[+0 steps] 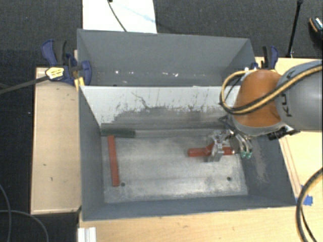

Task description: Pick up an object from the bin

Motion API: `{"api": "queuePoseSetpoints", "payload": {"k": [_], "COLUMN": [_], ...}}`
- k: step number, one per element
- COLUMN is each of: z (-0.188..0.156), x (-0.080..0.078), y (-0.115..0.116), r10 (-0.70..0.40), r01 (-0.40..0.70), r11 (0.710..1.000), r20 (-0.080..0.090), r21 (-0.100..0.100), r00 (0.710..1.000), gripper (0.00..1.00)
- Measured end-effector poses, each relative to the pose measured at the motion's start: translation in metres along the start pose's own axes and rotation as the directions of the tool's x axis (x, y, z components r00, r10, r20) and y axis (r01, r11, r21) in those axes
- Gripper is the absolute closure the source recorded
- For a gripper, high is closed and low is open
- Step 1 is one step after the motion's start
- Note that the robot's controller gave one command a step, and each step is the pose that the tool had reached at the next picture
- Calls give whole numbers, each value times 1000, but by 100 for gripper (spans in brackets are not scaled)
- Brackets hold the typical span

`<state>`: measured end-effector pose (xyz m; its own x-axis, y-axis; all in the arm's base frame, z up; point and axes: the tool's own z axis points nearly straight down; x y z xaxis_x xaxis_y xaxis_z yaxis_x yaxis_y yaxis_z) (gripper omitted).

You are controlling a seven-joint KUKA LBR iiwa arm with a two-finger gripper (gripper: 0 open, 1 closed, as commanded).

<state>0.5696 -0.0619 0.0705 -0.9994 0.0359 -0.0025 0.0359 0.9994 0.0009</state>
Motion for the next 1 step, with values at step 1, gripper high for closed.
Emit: {"api": "queuePoseSetpoints", "payload": {"k": [1], "z": [-150], "x": [-2], "y": [6], "r10": [23], "r01": [-23], "r11": [1000], "r20": [9], "r21": [0], "r00": [1000], "gripper": [100]}}
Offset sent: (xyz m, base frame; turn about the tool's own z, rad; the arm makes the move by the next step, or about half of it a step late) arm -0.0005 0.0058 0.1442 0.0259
